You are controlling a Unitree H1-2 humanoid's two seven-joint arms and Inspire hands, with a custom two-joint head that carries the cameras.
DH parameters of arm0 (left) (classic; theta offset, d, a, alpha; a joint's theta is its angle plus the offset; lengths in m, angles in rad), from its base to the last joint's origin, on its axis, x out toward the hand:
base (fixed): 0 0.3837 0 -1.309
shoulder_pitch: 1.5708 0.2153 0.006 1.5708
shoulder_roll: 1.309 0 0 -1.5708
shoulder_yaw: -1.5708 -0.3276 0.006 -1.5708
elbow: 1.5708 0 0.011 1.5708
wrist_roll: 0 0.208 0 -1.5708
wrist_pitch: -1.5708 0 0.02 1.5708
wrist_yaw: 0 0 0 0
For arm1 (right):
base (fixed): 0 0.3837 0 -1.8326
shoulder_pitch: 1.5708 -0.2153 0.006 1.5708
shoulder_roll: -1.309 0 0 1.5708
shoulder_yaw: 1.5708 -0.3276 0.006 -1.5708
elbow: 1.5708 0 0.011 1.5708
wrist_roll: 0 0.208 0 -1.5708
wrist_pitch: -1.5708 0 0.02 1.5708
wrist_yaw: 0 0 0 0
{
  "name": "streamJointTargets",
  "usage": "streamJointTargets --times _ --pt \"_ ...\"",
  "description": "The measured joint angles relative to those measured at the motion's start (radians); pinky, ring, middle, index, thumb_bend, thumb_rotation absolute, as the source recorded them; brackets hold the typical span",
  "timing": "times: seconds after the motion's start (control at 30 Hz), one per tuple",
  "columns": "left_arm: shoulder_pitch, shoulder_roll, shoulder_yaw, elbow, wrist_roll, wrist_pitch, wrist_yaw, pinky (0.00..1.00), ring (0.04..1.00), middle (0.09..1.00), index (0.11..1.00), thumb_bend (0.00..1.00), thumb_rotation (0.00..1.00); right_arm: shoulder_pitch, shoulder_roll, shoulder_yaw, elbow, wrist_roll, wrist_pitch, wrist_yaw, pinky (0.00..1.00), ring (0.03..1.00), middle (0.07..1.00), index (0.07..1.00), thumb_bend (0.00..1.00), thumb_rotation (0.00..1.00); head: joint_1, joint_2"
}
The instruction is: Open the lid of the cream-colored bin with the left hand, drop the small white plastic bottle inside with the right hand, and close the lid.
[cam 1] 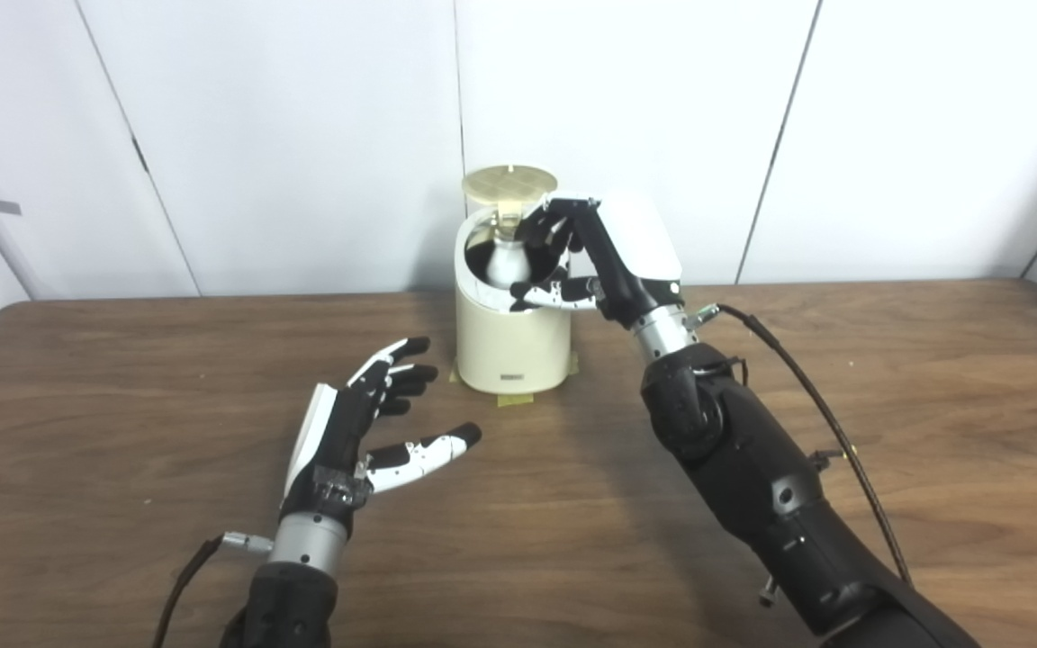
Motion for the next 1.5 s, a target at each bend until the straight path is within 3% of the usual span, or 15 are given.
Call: streamJointTargets --times 0.33,0.5,0.67,0.7,0.77,0.8,0.87,0.93,0.97,1.0,1.1,1.27,1.5 --pt "0.000 0.005 0.003 0.004 -0.004 0.000 0.000 0.76 0.785 0.773 0.866 0.71 0.12 0.052 -0.004 -0.027 -0.068 0.000 -0.024 -0.030 0.41 0.461 0.482 0.484 0.50 0.00 -0.005 -0.002" --pt "0.000 0.012 0.009 0.006 -0.006 0.001 0.000 0.77 0.790 0.775 0.868 0.65 0.15 0.110 -0.015 -0.076 -0.173 0.034 -0.016 -0.004 0.34 0.426 0.501 0.524 0.50 0.00 -0.003 0.000" --pt "0.000 0.026 0.024 0.010 -0.014 0.002 -0.001 0.70 0.759 0.770 0.851 0.57 0.16 0.255 0.021 -0.172 -0.361 0.202 0.096 0.100 0.33 0.435 0.503 0.531 0.50 0.00 -0.008 0.003" --pt "0.000 0.027 0.029 0.013 -0.019 0.002 -0.001 0.68 0.746 0.770 0.844 0.54 0.16 0.295 0.035 -0.191 -0.408 0.245 0.152 0.136 0.38 0.432 0.500 0.526 0.51 0.00 -0.011 0.002" --pt "0.001 0.028 0.037 0.021 -0.027 0.002 0.000 0.66 0.734 0.771 0.837 0.51 0.17 0.350 0.054 -0.213 -0.470 0.311 0.251 0.206 0.46 0.519 0.499 0.511 0.52 0.00 -0.014 0.000" --pt "0.000 0.029 0.040 0.023 -0.032 0.002 0.000 0.65 0.730 0.774 0.833 0.49 0.19 0.375 0.060 -0.228 -0.522 0.373 0.328 0.256 0.52 0.601 0.604 0.503 0.51 0.09 -0.014 0.002" --pt "0.001 0.029 0.047 0.024 -0.046 0.002 0.000 0.65 0.740 0.786 0.834 0.45 0.24 0.411 0.060 -0.250 -0.591 0.459 0.417 0.330 0.65 0.730 0.744 0.721 0.65 0.41 -0.015 0.003" --pt "0.001 0.029 0.055 0.026 -0.056 0.002 0.002 0.66 0.745 0.789 0.834 0.44 0.25 0.439 0.060 -0.285 -0.650 0.548 0.487 0.380 0.69 0.764 0.776 0.761 0.68 0.49 -0.015 0.005" --pt "0.001 0.029 0.059 0.027 -0.059 0.002 0.003 0.67 0.756 0.798 0.838 0.43 0.27 0.450 0.061 -0.299 -0.669 0.584 0.508 0.394 0.75 0.820 0.825 0.801 0.69 0.58 -0.014 0.003" --pt "0.001 0.029 0.063 0.030 -0.064 0.002 0.003 0.68 0.770 0.810 0.843 0.42 0.30 0.462 0.063 -0.317 -0.688 0.624 0.532 0.409 0.82 0.874 0.871 0.836 0.68 0.67 -0.009 0.002" --pt "-0.002 0.031 0.071 0.041 -0.071 0.003 0.002 0.73 0.801 0.831 0.857 0.41 0.36 0.508 0.072 -0.351 -0.736 0.716 0.576 0.437 0.90 0.941 0.928 0.876 0.63 0.82 -0.005 -0.003" --pt "-0.045 0.058 0.078 0.060 -0.088 0.014 -0.014 0.77 0.829 0.858 0.892 0.42 0.54 0.579 0.074 -0.363 -0.764 0.766 0.607 0.441 0.93 0.964 0.955 0.917 0.59 0.95 0.008 -0.009" --pt "-0.182 0.099 0.145 0.117 -0.166 0.026 -0.043 0.87 0.902 0.928 0.950 0.43 0.75 0.626 0.081 -0.379 -0.780 0.808 0.606 0.438 0.91 0.946 0.933 0.904 0.60 1.00 0.032 -0.017"
